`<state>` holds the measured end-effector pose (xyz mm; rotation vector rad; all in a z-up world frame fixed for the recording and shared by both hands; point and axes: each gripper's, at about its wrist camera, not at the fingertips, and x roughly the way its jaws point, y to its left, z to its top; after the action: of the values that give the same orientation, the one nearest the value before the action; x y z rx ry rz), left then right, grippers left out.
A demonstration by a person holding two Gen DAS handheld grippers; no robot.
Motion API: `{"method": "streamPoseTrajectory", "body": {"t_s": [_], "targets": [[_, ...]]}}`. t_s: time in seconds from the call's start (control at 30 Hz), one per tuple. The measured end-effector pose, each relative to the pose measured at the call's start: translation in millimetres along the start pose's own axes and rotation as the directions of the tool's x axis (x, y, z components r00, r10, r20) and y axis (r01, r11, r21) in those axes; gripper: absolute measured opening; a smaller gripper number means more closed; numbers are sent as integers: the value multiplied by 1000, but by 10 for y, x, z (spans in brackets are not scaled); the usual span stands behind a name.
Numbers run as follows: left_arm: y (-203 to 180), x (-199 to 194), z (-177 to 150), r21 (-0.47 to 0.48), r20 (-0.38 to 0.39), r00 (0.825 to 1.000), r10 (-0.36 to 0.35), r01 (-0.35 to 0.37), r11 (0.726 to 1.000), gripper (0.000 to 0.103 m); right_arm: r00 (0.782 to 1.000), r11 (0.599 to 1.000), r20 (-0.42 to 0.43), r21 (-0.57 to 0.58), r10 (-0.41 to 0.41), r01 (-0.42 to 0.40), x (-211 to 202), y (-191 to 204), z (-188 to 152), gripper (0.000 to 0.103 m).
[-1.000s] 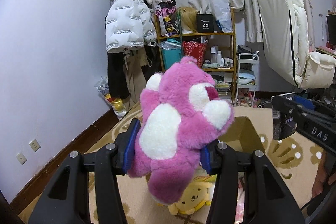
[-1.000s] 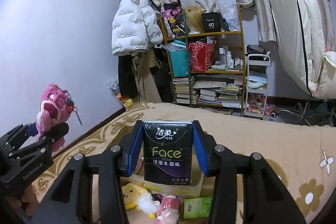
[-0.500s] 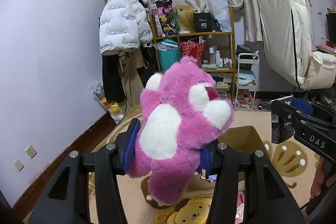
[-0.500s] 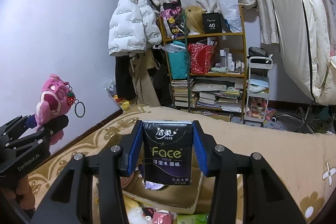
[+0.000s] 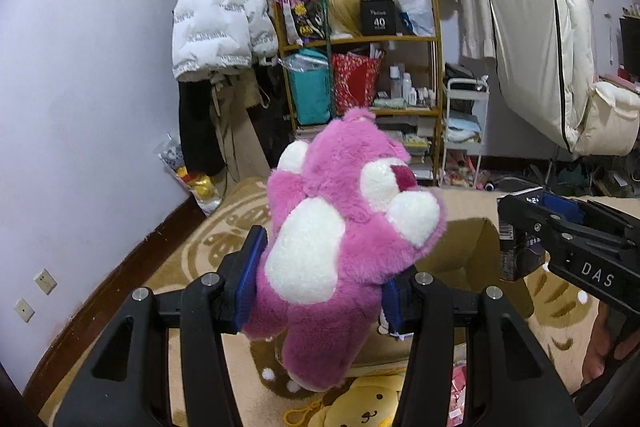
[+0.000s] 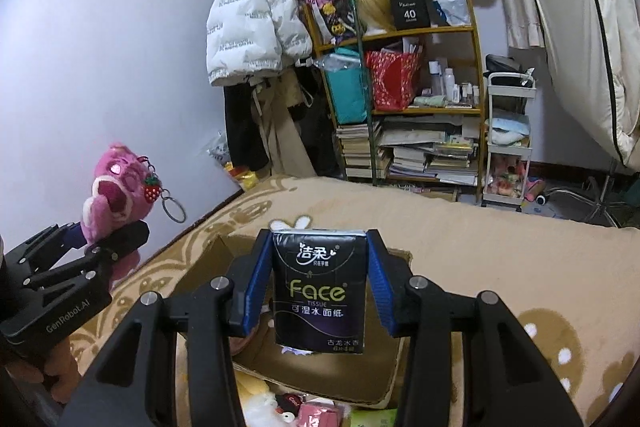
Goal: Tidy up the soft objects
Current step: 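Lift the pink bear with the left tool while the right tool carries the tissue pack over the box, then lower the pink bear and tissue pack into the box and open both tools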
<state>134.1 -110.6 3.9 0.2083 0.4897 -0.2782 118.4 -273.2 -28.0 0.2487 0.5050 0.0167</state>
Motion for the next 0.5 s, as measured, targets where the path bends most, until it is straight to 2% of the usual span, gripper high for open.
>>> {"method": "streamPoseTrajectory", "body": {"t_s": [0.23, 0.5], "targets": [[-57, 218, -180, 17, -70, 997, -16, 18, 1000, 50, 998, 999, -59, 25, 30, -28, 194, -64, -158, 48], [-43, 489, -365, -19, -200, 978, -64, 61, 998, 50, 993, 998, -105, 20, 54, -53, 311, -92, -305, 48]]}}
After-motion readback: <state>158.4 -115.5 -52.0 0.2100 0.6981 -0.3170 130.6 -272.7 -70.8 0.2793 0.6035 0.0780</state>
